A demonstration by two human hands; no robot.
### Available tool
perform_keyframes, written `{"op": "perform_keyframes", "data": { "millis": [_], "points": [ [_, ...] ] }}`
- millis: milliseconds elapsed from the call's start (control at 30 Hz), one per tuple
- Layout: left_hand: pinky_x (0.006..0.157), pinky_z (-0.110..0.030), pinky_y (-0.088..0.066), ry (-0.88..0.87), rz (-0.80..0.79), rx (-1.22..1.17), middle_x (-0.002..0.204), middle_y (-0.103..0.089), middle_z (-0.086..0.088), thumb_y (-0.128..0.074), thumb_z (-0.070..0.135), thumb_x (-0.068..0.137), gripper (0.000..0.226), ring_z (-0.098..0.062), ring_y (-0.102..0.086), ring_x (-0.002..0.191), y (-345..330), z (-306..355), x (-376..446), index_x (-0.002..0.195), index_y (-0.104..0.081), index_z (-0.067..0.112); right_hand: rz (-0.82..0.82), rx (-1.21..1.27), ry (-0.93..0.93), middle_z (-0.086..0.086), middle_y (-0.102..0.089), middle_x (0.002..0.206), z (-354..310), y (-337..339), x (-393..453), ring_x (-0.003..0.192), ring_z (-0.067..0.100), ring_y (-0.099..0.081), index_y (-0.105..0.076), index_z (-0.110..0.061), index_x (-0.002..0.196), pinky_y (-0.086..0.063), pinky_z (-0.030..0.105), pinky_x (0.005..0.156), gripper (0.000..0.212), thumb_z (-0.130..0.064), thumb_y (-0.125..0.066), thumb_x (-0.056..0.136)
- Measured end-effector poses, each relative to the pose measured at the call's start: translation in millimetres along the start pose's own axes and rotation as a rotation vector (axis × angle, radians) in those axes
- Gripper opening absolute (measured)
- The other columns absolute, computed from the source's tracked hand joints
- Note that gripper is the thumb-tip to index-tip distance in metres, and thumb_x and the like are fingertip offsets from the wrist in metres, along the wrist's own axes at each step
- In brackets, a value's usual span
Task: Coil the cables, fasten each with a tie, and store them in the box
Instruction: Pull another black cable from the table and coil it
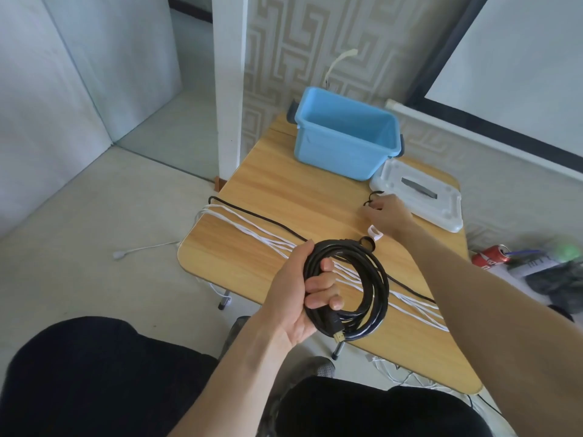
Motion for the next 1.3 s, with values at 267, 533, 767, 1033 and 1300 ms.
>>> {"op": "perform_keyframes", "data": {
  "millis": [267, 533, 767, 1033, 1300],
  "points": [
    [0.044, -0.025, -0.039, 0.015, 0.004, 0.020, 0.045, -0.026, 0.008, -0.040, 0.042, 0.103, 0.044, -0.008, -0.026, 0.036, 0.9, -11.4, -0.6, 0.071, -0.054, 0.014, 0.167, 0.012, 0.047, 0.009, -0.073, 0.099, 10.6, 21.9, -9.2, 0.086, 0.020, -0.062, -0.077, -0.011, 0.091, -0.048, 0.024, 0.068, 0.011, -0.013, -0.082, 0.080],
    [0.045, -0.025, -0.038, 0.012, 0.016, 0.035, 0.045, -0.026, 0.009, -0.039, 0.042, 0.103, 0.045, -0.008, -0.026, 0.035, 1.9, -10.3, 1.6, 0.071, -0.054, 0.015, 0.143, 0.053, 0.013, 0.000, -0.061, 0.097, 11.3, 17.0, -9.3, 0.088, 0.018, -0.057, -0.063, -0.013, 0.101, -0.043, 0.023, 0.064, 0.049, -0.035, -0.092, 0.069],
    [0.046, -0.025, -0.040, -0.004, 0.011, 0.027, 0.046, -0.026, 0.009, -0.041, 0.044, 0.104, 0.046, -0.008, -0.026, 0.036, 4.7, -6.4, 3.2, 0.071, -0.055, 0.015, 0.368, 0.105, 0.071, 0.006, -0.067, 0.108, 6.6, 40.5, -20.2, 0.102, 0.023, -0.063, -0.066, -0.006, 0.116, -0.045, 0.025, 0.083, 0.027, -0.007, -0.070, 0.090],
    [0.052, -0.025, -0.043, -0.076, -0.066, 0.068, 0.051, -0.026, 0.008, -0.045, 0.056, 0.098, 0.048, -0.007, -0.028, 0.040, 7.4, -13.8, -1.8, 0.078, -0.055, 0.014, 0.433, 0.389, 0.262, -0.009, -0.072, 0.088, -38.5, 76.8, -125.1, 0.070, -0.002, -0.062, -0.074, -0.018, 0.110, -0.051, 0.009, 0.070, 0.018, -0.012, -0.062, 0.099],
    [0.067, -0.032, -0.048, -0.254, -0.069, 0.460, 0.056, -0.032, 0.003, -0.074, 0.041, 0.082, 0.038, -0.014, -0.035, 0.050, 3.8, -36.8, -22.5, 0.084, -0.054, 0.009, 0.117, 0.345, 0.305, -0.013, -0.072, 0.068, -57.7, 42.3, -241.1, 0.061, 0.002, -0.066, -0.078, -0.022, 0.086, -0.048, 0.012, 0.056, 0.007, -0.020, -0.074, 0.091]
  ]
}}
Point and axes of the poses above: each hand's wrist, its own x-axis towards the middle knuckle, its own y-axis out of the back of the hand, z = x × y, the point moved 4 cm from there along x, towards the middle knuckle
